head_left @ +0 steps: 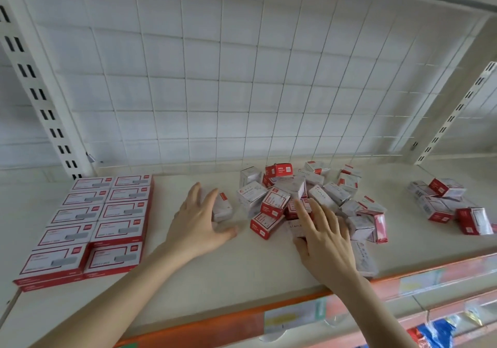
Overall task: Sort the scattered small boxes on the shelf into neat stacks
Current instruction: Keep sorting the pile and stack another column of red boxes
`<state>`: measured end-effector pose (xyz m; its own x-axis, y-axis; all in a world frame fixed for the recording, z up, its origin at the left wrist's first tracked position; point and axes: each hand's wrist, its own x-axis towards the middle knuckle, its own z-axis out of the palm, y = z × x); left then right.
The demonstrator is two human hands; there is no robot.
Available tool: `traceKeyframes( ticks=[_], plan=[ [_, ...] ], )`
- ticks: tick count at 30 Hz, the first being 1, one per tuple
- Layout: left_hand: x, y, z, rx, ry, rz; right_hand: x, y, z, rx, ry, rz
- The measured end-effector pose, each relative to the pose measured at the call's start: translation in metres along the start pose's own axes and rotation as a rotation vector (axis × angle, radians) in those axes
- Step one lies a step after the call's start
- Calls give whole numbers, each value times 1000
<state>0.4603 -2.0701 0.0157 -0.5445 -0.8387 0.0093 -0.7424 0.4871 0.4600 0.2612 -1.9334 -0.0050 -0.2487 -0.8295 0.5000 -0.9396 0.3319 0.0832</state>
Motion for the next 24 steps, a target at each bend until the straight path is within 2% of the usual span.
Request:
traceKeyframes(
  ticks=[6, 10, 15, 24],
  plan=[
    [5, 28, 18, -24, 92, 28, 2, 48, 4, 47, -33, -82],
    [6, 35, 24, -15, 141, -7, 2, 72, 6, 161, 9, -146],
    [3, 41, 25, 9, 126, -30, 7, 102, 6, 189, 32, -186],
    [-8, 55, 31, 6, 81, -64, 18, 138, 11, 166, 39, -116]
  ],
)
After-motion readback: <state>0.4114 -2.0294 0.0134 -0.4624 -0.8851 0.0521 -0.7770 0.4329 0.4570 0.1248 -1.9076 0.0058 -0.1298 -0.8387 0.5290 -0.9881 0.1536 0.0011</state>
